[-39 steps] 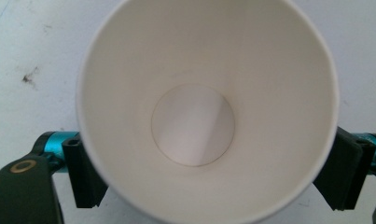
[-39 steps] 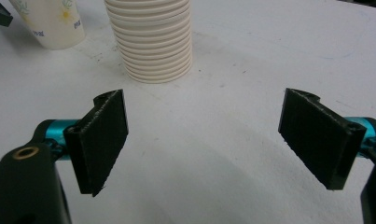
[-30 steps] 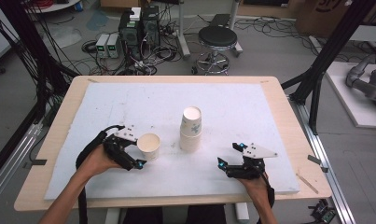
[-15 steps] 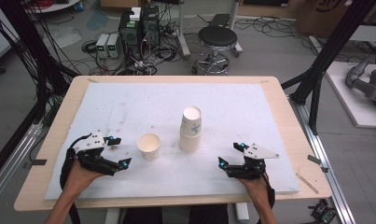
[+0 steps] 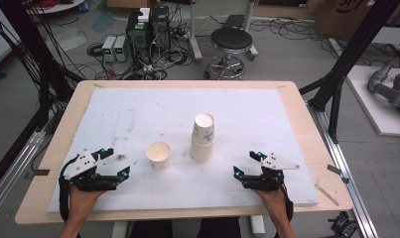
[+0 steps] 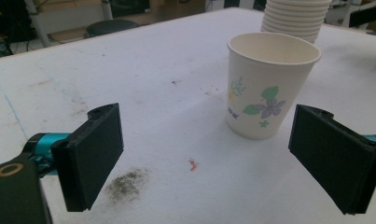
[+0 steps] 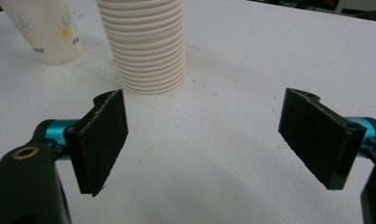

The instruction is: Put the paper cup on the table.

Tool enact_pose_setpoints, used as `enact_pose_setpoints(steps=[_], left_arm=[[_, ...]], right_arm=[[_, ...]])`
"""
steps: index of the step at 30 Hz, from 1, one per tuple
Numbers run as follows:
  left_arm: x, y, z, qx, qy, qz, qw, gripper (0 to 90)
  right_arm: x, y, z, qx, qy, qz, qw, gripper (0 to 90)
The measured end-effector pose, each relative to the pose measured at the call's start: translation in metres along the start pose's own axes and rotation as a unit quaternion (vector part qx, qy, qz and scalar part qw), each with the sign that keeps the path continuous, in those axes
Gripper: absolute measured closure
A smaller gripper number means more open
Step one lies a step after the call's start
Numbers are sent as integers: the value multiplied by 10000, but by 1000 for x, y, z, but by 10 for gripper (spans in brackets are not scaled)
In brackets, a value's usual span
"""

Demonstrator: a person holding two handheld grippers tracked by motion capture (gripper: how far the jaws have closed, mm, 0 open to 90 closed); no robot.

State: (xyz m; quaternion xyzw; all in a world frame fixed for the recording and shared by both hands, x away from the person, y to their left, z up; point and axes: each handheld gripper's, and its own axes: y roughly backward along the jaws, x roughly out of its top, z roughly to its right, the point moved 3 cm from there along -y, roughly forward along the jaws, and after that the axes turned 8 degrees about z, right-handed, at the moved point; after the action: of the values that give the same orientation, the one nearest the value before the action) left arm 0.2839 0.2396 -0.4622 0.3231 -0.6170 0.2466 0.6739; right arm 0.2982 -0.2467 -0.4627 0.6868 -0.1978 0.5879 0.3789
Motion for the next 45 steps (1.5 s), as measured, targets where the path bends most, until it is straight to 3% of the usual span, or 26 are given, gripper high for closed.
enact_pose_setpoints(steps=[4, 5, 9, 15, 21, 35, 45], left_arm=[[-6, 3, -3, 177, 20, 82, 9998, 103], [-8, 3, -4, 308, -28, 33, 9995, 103], [-10, 5, -9, 366, 130, 115, 9992, 103], [-10, 5, -7, 342, 52, 119, 9993, 105], [-11, 9, -10, 359, 243, 342, 9985, 111], [-11, 8, -7, 374, 89, 290, 9988, 111], [-11, 9, -9, 340, 156, 311, 9988, 111]], right_arm=[[0, 1, 0, -39, -55, 26, 10000, 159], [0, 1, 1, -66, -75, 44, 9999, 159], [0, 3, 3, -139, -165, 152, 9997, 159], [-1, 3, 2, -169, -149, 142, 9996, 159], [-1, 3, 2, -173, -147, 146, 9996, 159], [-1, 3, 2, -138, -115, 143, 9997, 159], [-1, 3, 1, -151, -108, 126, 9997, 159]])
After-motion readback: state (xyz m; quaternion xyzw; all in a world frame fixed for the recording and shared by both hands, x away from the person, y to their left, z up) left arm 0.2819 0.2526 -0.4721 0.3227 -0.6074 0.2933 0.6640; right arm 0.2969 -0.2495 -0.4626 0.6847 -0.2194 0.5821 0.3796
